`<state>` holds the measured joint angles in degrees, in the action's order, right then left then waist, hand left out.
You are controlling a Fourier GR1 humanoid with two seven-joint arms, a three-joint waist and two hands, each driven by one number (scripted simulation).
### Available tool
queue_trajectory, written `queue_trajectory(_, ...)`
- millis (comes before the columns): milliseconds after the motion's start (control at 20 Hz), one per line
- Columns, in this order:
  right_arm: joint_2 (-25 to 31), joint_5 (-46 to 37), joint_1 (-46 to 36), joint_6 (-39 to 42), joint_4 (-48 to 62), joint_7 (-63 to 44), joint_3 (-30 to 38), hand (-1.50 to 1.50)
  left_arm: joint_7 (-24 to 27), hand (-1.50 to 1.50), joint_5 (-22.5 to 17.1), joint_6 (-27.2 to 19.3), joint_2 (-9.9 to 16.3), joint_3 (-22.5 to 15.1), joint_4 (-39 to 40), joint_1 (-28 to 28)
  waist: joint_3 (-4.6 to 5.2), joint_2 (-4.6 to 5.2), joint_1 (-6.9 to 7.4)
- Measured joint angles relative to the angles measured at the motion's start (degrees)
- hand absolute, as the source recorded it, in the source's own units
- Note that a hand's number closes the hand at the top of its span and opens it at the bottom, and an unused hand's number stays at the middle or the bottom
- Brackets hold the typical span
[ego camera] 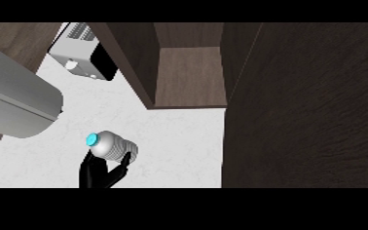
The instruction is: Pick up the bottled water, place it into the cabinet and close the cabinet
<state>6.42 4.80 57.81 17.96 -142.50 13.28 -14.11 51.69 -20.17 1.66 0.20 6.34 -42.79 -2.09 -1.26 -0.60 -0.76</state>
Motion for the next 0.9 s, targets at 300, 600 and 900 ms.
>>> queue_trajectory(300, 0.0, -0.5, -0.1, 0.2, 0.6, 1.0, 0.3, -1.50, 2.1, 1.50, -1.7, 2.8, 0.1, 0.0, 1.9, -0.8, -0.39, -0.10, 0.06)
queue_trajectory(600, 0.1, -0.5, -0.4, 0.4, 0.8, 1.5, 0.8, -1.50, 1.7, 1.50, -0.1, 6.4, 1.4, -2.2, 2.1, -0.8, -0.33, -0.01, 0.13)
queue_trajectory(900, 0.4, -0.4, -0.3, 0.8, 0.8, 1.5, 1.3, -1.50, -1.4, 1.50, 1.3, 8.9, 1.8, -4.5, 2.4, -4.5, 0.70, 0.36, -0.06)
